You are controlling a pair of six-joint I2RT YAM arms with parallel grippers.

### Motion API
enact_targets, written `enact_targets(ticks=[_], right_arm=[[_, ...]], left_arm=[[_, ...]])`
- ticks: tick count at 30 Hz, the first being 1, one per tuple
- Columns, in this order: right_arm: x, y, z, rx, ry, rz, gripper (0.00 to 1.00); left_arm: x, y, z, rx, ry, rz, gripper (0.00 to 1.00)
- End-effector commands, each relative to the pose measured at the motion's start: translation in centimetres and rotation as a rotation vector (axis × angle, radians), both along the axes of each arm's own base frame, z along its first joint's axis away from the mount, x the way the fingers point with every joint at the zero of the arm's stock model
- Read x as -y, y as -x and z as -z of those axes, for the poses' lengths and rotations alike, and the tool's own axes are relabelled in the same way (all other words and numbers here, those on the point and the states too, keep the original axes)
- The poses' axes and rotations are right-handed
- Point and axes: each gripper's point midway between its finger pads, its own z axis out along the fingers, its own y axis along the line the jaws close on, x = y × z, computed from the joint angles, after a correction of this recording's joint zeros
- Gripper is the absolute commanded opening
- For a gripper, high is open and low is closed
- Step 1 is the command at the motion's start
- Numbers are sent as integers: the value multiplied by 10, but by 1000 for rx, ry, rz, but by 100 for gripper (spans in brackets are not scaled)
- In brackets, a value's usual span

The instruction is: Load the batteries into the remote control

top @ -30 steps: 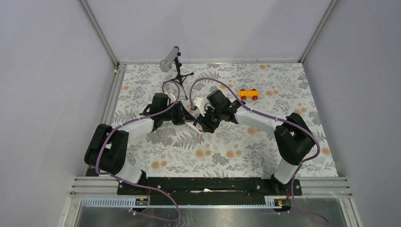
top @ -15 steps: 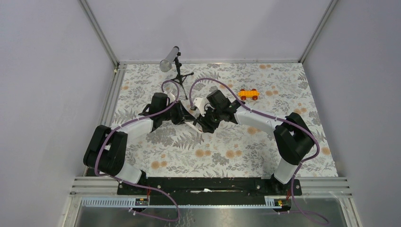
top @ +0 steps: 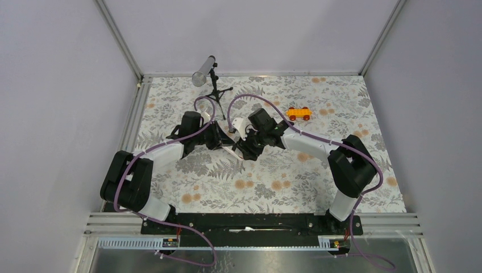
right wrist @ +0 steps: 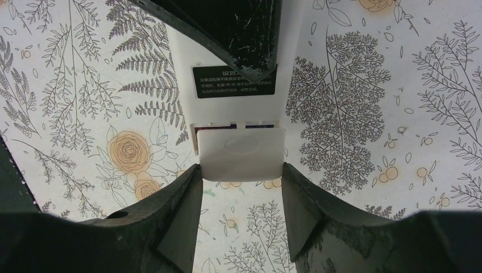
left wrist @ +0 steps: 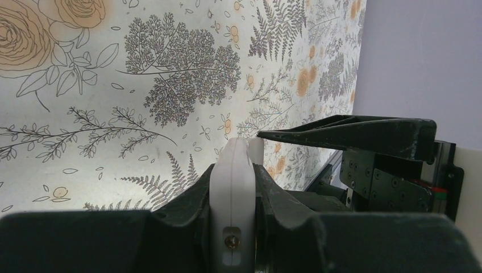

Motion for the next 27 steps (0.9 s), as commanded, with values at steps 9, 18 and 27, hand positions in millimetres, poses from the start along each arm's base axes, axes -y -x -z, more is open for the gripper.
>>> enact_targets(ticks=[9, 18, 27], right_arm=[[-18, -5, -15, 12, -49, -10, 47], [-22, -6, -17, 4, -60, -11, 48], [-21, -5, -12, -7, -50, -7, 48]], left_arm=[[10, -1, -35, 118, 98, 66, 0], [12, 2, -38, 118, 124, 73, 0], [16, 5, -47, 121, 172, 85, 0]])
